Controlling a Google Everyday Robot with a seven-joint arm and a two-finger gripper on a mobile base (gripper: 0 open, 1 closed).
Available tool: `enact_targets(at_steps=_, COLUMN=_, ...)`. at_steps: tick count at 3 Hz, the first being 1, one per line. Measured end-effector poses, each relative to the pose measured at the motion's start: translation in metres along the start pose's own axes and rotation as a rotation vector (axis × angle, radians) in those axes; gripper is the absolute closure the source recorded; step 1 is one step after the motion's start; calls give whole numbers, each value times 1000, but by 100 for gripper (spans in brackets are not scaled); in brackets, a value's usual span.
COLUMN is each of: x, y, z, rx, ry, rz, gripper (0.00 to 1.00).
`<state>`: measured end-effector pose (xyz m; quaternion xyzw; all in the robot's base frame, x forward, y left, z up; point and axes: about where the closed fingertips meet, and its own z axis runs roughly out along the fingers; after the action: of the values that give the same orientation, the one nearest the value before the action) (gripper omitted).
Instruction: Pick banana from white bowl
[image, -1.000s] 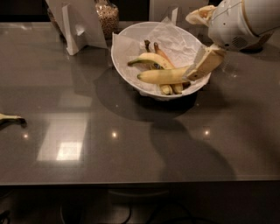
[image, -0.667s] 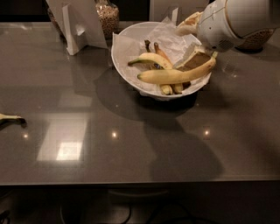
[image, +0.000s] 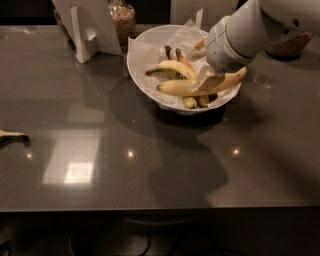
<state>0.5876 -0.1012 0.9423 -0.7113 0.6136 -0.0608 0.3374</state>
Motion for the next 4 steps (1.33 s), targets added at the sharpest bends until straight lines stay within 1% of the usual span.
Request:
enact_targets(at_steps=1, x=6, y=13, z=24, rx=-64, ry=56, rz=-39, gripper=44)
enact_targets(at_steps=2, x=16, y=15, z=40, rx=-107, ry=95, rz=-48, gripper=43)
enact_targets(at_steps=3, x=22, y=13, z=46, rx=-122, ry=115, rz=-41, gripper=41)
enact_targets(at_steps=4, x=27, y=9, z=47, rx=-126, ry=127, rz=-31, gripper=60)
